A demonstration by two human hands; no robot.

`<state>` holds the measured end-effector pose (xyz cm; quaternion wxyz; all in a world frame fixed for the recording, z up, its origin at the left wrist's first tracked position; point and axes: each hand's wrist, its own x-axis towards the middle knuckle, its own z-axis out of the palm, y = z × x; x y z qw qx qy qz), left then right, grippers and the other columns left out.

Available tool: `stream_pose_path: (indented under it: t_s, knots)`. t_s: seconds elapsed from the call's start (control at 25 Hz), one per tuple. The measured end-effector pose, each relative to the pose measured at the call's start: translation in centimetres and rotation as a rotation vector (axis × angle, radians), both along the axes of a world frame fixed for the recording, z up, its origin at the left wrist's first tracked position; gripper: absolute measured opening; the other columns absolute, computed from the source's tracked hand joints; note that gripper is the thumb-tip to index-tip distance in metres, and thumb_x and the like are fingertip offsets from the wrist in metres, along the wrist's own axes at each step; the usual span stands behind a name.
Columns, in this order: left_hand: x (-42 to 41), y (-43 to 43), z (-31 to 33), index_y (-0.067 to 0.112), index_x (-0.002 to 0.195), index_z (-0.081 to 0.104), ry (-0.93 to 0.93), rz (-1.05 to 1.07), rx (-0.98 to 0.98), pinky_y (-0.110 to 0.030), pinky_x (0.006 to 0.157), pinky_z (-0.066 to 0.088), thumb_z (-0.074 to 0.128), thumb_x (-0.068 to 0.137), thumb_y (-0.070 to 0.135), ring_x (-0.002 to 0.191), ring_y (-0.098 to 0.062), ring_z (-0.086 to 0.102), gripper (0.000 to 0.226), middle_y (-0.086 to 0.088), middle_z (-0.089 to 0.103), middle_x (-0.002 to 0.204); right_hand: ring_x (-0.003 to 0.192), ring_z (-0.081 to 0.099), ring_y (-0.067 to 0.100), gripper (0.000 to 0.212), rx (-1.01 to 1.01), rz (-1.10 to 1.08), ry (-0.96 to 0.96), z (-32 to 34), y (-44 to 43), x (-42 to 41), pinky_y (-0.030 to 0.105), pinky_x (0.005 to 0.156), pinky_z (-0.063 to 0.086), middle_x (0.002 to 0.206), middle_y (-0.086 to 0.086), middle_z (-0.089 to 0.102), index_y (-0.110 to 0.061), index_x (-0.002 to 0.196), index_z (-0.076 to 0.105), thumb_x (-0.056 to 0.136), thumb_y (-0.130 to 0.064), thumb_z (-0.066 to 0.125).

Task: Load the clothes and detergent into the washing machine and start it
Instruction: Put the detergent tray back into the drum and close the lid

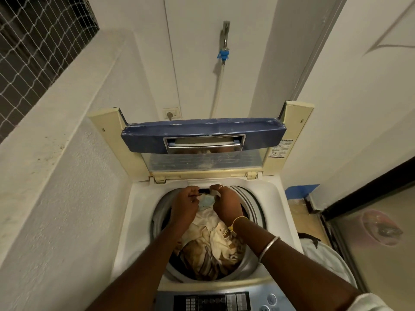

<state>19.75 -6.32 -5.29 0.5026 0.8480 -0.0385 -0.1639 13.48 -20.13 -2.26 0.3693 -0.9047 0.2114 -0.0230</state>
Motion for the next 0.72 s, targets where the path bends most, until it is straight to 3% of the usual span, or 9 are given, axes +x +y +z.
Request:
stream_pose_path:
  t_s: [0.08, 0.24, 0.28, 0.36, 0.48, 0.6, 0.72]
  knots:
    - [-0.8, 0.6, 1.7, 0.019, 0.120, 0.067, -0.003, -0.033, 0.038, -0.034, 0.094, 0.056, 0.063, 0.093, 0.011, 0.108, -0.018, 0.066, 0.028, 0.005, 0.068, 0.112, 0.102, 0.068, 0.020, 0.036, -0.024, 0.048, 0.009, 1.2, -0.1, -0.6, 0.030, 0.087, 0.054, 0.108, 0.001, 0.073, -0.023, 0.117, 0.070, 0.086, -0.010, 0.057]
    - [-2.1, 2.2, 4.9, 0.018, 0.128, 0.065, -0.160, -0.129, 0.178, -0.003, 0.079, 0.041, 0.063, 0.095, 0.021, 0.107, -0.007, 0.062, 0.033, 0.004, 0.069, 0.121, 0.092, 0.068, 0.024, 0.017, -0.049, 0.078, -0.037, 4.4, -0.5, -2.5, 0.032, 0.079, 0.054, 0.097, 0.006, 0.074, -0.014, 0.103, 0.070, 0.089, -0.020, 0.061]
    - [-2.6, 2.6, 5.9, 0.019, 0.128, 0.065, -0.213, -0.152, 0.227, -0.003, 0.080, 0.040, 0.063, 0.095, 0.024, 0.106, -0.006, 0.061, 0.034, 0.005, 0.068, 0.122, 0.094, 0.068, 0.026, 0.019, -0.052, 0.079, -0.061, 5.1, -0.5, -3.1, 0.032, 0.081, 0.053, 0.099, 0.009, 0.074, -0.010, 0.104, 0.071, 0.090, -0.020, 0.063]
    - [-3.3, 3.3, 7.3, 0.022, 0.129, 0.064, -0.288, -0.189, 0.275, -0.018, 0.090, 0.049, 0.064, 0.094, 0.028, 0.109, -0.011, 0.063, 0.036, 0.004, 0.068, 0.124, 0.103, 0.067, 0.028, 0.024, -0.049, 0.082, -0.080, 6.0, -0.7, -3.9, 0.032, 0.088, 0.051, 0.112, 0.011, 0.073, -0.006, 0.106, 0.073, 0.090, -0.020, 0.063]
    - [-3.9, 4.2, 8.5, 0.021, 0.131, 0.062, -0.311, -0.238, 0.286, -0.035, 0.099, 0.051, 0.065, 0.093, 0.030, 0.115, -0.019, 0.062, 0.040, 0.000, 0.066, 0.128, 0.119, 0.061, 0.024, 0.034, -0.036, 0.077, -0.035, 7.2, -0.7, -4.8, 0.029, 0.099, 0.046, 0.131, 0.006, 0.065, -0.011, 0.117, 0.071, 0.091, -0.030, 0.062]
    - [-4.1, 4.7, 9.1, 0.019, 0.136, 0.058, -0.308, -0.292, 0.320, -0.040, 0.105, 0.048, 0.066, 0.092, 0.032, 0.124, -0.023, 0.057, 0.046, -0.004, 0.063, 0.135, 0.128, 0.053, 0.023, 0.048, -0.030, 0.068, -0.021, 8.3, -0.4, -5.5, 0.030, 0.107, 0.040, 0.137, 0.009, 0.059, -0.014, 0.135, 0.060, 0.092, -0.035, 0.062]
    - [-4.0, 5.1, 9.6, 0.018, 0.142, 0.052, -0.382, -0.360, 0.397, -0.039, 0.114, 0.038, 0.064, 0.093, 0.037, 0.137, -0.024, 0.045, 0.053, -0.005, 0.054, 0.146, 0.135, 0.045, 0.023, 0.051, -0.095, 0.073, -0.045, 9.1, -0.2, -5.6, 0.033, 0.111, 0.037, 0.141, 0.009, 0.056, -0.015, 0.139, 0.056, 0.093, -0.037, 0.063]
